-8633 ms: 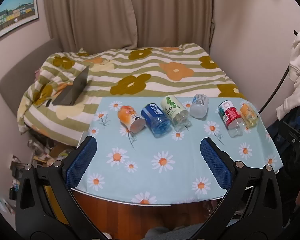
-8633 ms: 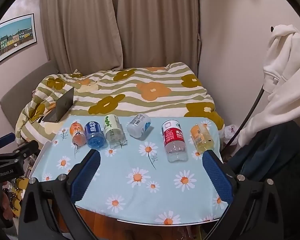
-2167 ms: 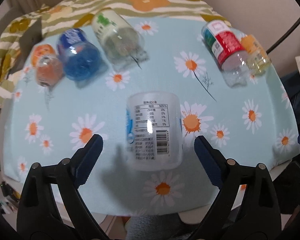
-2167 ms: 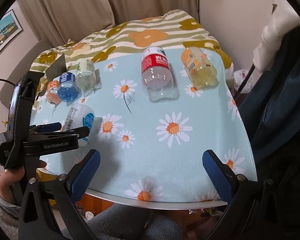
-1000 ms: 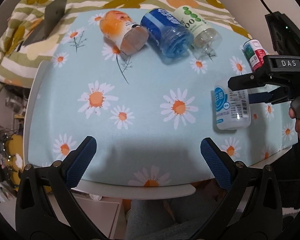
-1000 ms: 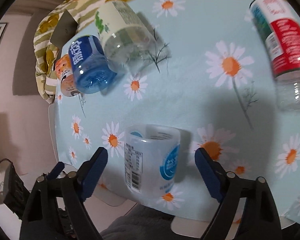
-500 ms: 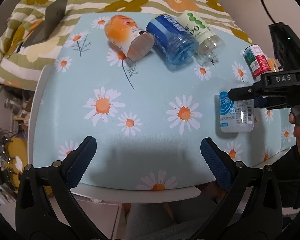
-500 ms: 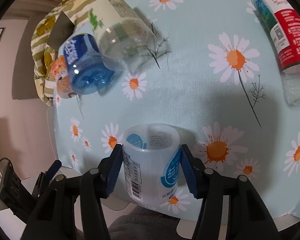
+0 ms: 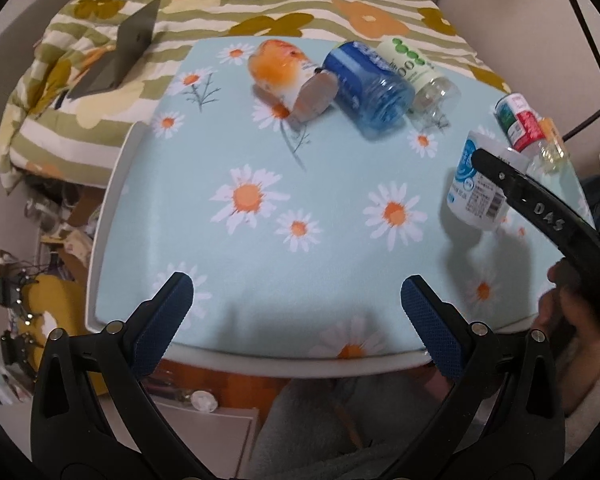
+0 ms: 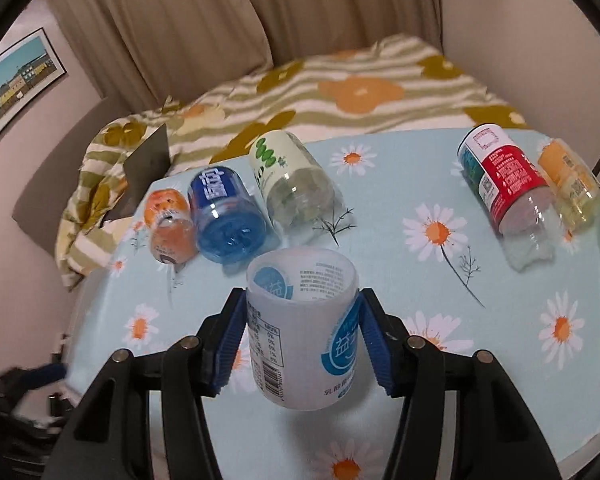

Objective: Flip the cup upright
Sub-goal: 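Rotate the cup opening-up with the right tool and set it down, then open the right tool and withdraw it from the upright cup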

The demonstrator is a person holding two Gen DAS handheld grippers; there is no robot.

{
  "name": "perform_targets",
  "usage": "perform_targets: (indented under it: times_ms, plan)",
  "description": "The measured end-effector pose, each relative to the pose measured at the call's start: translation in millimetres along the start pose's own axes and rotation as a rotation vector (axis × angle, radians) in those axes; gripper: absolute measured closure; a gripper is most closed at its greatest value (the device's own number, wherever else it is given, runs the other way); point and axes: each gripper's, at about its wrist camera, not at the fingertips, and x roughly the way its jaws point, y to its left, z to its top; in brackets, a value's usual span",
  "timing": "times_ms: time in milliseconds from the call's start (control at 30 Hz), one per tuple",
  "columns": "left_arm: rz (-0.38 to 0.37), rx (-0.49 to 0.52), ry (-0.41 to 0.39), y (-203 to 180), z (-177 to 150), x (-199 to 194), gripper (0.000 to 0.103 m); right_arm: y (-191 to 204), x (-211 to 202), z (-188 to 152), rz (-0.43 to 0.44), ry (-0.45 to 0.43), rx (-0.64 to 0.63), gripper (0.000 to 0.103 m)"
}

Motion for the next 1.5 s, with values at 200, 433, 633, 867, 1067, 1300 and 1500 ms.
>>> perform_targets:
  times_ms: [200,433,633,867,1067,1300,1500]
  plan:
    - [0.019,0.021,-0.014,6,-14,2,0.000,10,-3,-19,-0.104,-0.199,-0.071,0.051]
    - [0.019,0.056,-0.028,-2,-16,4,0.000,8,2,-30,-0.149,-0.262,-0.109,0.051]
    - [0.024,0.072,-0.020,-7,-14,3,0.000,7,-5,-39,-0.134,-0.243,-0.123,0.050]
    - [0.025,0.067,-0.011,-7,-13,7,0.000,9,-11,-53,-0.126,-0.224,-0.152,0.050]
    - [0.028,0.052,-0.016,-5,-17,3,0.000,8,-12,-53,-0.118,-0.221,-0.150,0.047]
    - [0.033,0.033,-0.046,-3,-20,-9,0.000,9,-19,-49,-0.107,-0.213,-0.114,0.017]
    - [0.020,0.018,-0.122,-10,-16,-43,0.000,6,-59,-32,-0.087,-0.206,-0.121,0.001]
